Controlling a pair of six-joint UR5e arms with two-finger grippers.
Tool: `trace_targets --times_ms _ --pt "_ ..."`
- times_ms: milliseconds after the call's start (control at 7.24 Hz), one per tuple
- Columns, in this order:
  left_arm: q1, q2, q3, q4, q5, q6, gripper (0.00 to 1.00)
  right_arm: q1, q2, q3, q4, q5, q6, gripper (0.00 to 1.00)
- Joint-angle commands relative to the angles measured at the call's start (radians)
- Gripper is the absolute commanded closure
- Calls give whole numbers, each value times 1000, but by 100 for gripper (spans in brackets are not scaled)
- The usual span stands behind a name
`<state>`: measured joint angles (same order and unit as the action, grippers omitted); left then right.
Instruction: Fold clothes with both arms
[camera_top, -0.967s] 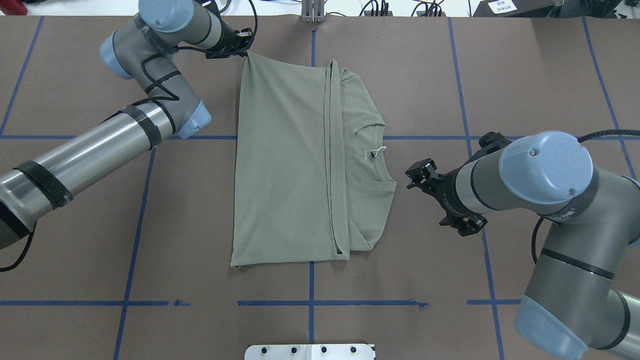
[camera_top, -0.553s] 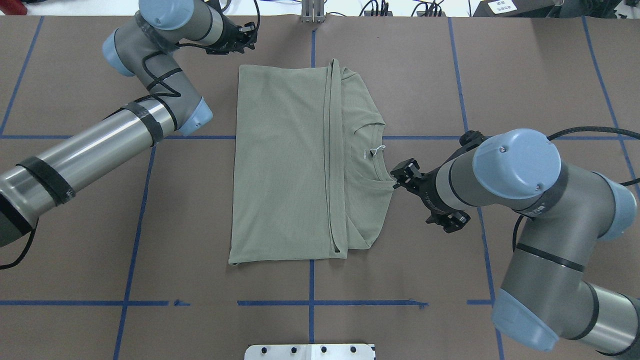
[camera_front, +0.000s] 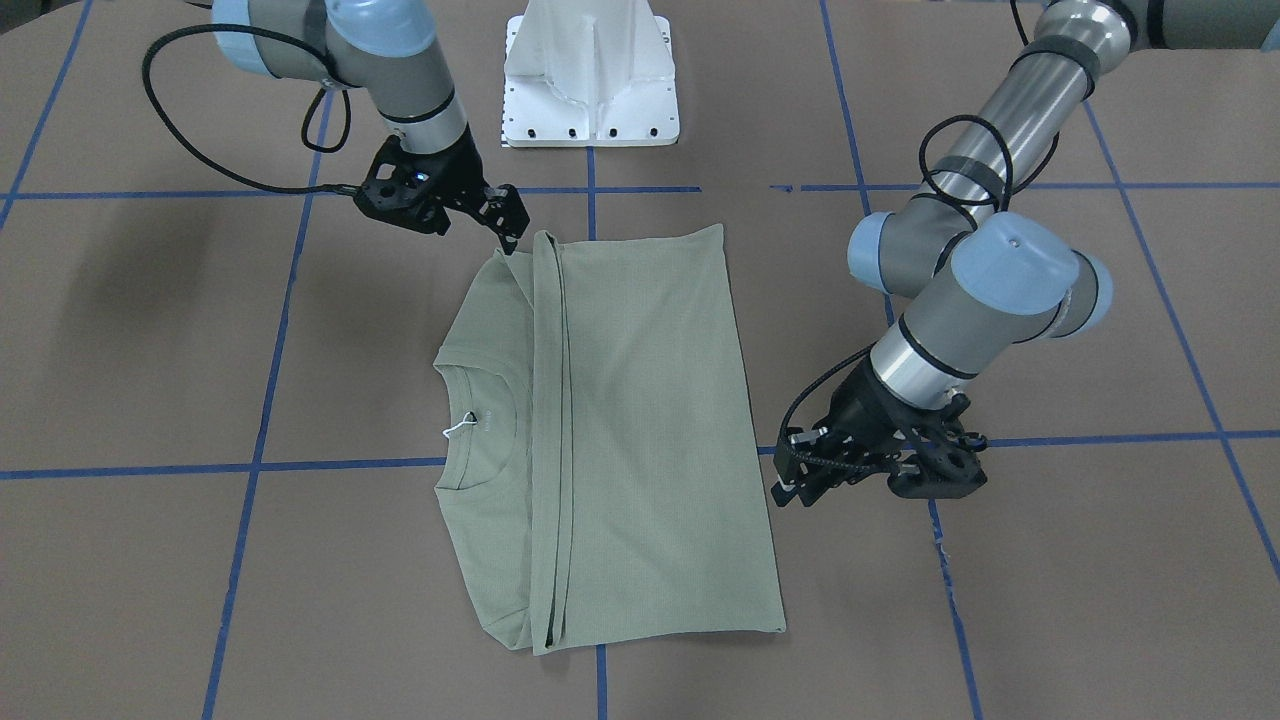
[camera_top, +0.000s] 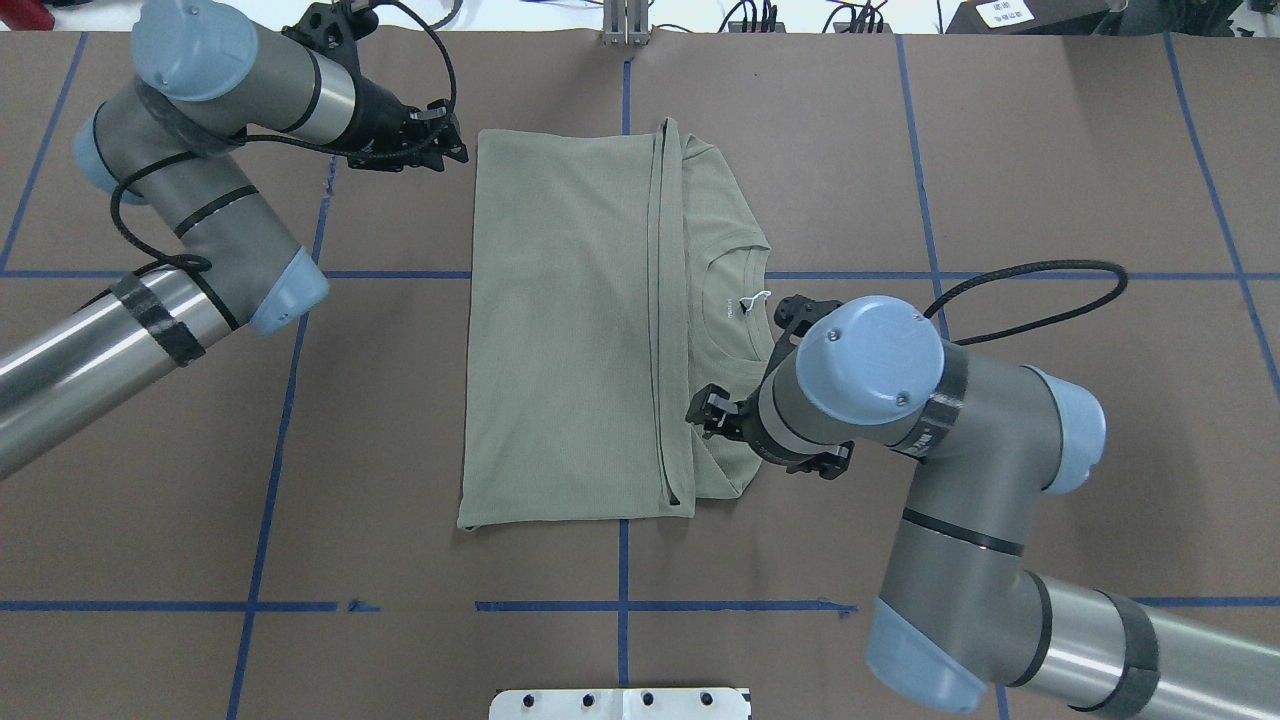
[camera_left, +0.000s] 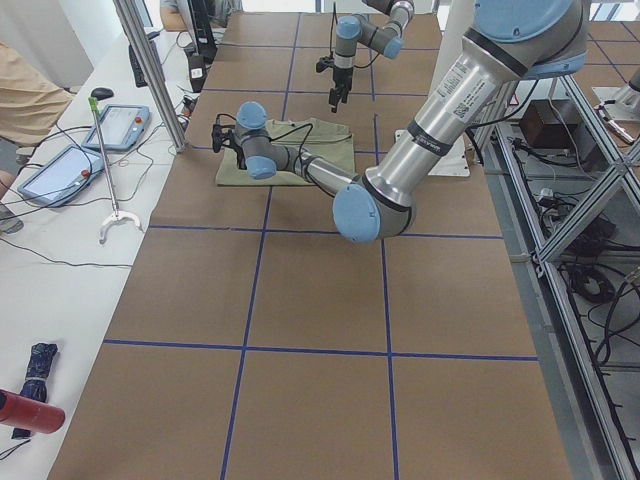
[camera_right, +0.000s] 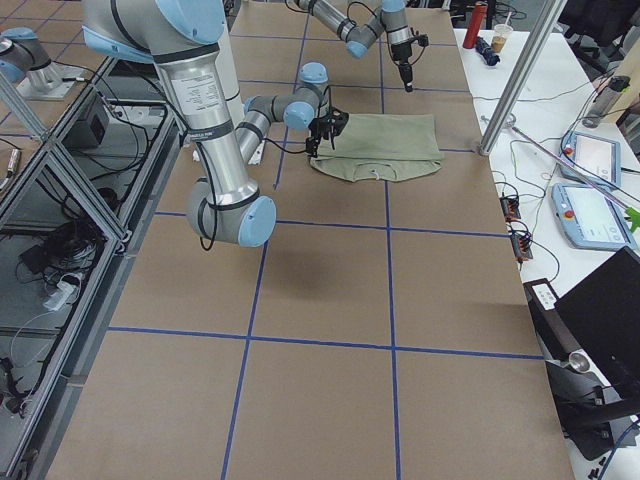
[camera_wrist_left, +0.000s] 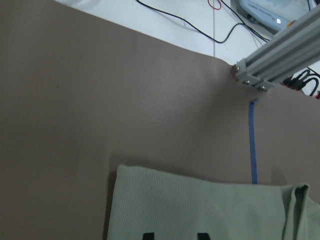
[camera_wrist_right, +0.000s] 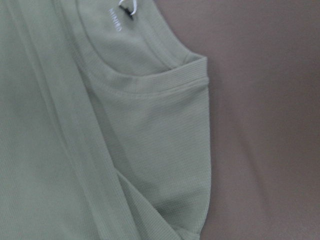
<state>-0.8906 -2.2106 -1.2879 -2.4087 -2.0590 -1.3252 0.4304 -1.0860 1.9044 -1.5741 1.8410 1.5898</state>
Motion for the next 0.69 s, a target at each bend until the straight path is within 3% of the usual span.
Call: trace_targets --times_ms 0,276,553 --pt "-2 75 -80 13 -6 3 64 -36 121 -94 -123 6 -363 0" --pt "1 94 -93 11 -13 11 65 -39 236 -213 -205 4 -621 0" --pt "1 109 -94 11 -47 11 65 -39 261 -257 -221 0 -744 0"
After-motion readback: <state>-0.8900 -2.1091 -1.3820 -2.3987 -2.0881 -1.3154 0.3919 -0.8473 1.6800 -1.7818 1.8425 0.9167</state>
